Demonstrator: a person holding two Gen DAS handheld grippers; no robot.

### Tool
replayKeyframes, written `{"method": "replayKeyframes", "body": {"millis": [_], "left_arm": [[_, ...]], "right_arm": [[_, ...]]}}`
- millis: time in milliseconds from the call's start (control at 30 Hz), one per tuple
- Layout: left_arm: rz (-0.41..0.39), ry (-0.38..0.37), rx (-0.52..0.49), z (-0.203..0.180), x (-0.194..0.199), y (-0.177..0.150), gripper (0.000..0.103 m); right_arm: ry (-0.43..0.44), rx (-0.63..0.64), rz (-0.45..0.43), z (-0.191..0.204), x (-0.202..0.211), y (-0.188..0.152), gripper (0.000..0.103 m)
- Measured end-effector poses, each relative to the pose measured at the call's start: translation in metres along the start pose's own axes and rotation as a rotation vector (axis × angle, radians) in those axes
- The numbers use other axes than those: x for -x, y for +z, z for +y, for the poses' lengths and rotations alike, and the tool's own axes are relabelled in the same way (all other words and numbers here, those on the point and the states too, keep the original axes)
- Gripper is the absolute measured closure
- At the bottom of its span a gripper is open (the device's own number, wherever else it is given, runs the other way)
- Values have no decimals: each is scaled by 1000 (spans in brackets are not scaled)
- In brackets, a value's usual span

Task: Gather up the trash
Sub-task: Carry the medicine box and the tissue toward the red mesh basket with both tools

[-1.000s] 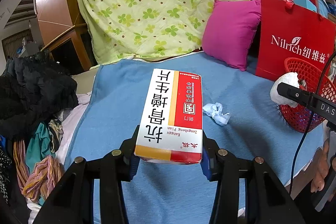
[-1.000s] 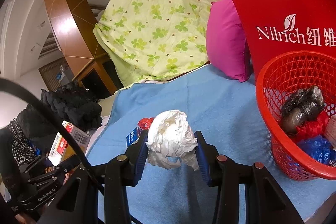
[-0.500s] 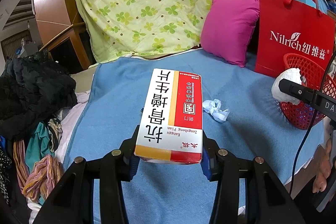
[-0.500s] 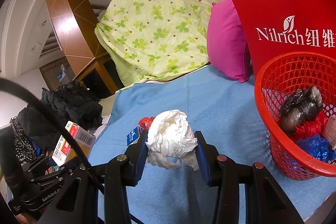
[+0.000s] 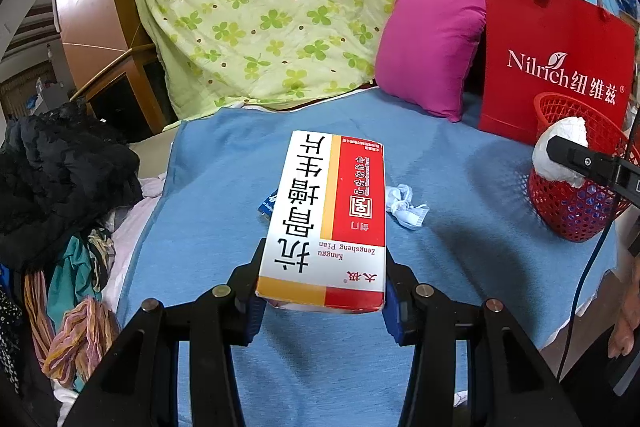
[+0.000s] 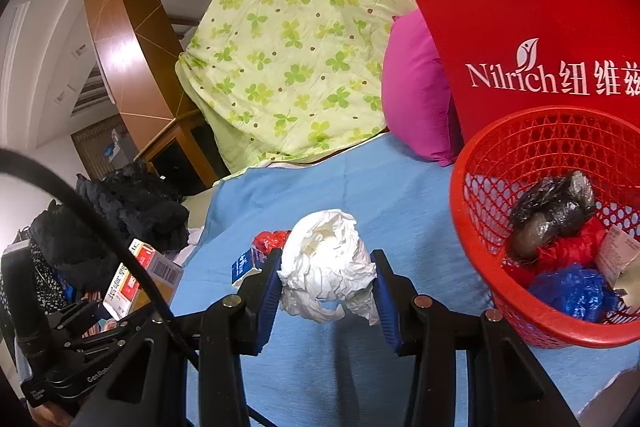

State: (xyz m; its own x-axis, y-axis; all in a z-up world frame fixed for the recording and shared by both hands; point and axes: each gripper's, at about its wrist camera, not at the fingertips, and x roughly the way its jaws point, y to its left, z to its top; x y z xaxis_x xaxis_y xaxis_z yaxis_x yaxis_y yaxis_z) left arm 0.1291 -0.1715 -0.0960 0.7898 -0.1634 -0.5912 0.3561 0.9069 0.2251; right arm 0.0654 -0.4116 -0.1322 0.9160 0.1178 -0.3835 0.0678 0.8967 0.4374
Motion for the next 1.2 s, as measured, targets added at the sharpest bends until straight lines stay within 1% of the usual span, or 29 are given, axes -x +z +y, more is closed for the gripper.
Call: {"method": "replayKeyframes", "body": {"millis": [467, 1200], "left_arm": [[-13, -23, -28, -15, 7, 6, 53], [-24, -57, -61, -31, 11, 11, 53]], "right_arm": [[21, 2, -24, -2, 6, 3, 57], [17, 9, -53, -3, 17, 1, 56]]}}
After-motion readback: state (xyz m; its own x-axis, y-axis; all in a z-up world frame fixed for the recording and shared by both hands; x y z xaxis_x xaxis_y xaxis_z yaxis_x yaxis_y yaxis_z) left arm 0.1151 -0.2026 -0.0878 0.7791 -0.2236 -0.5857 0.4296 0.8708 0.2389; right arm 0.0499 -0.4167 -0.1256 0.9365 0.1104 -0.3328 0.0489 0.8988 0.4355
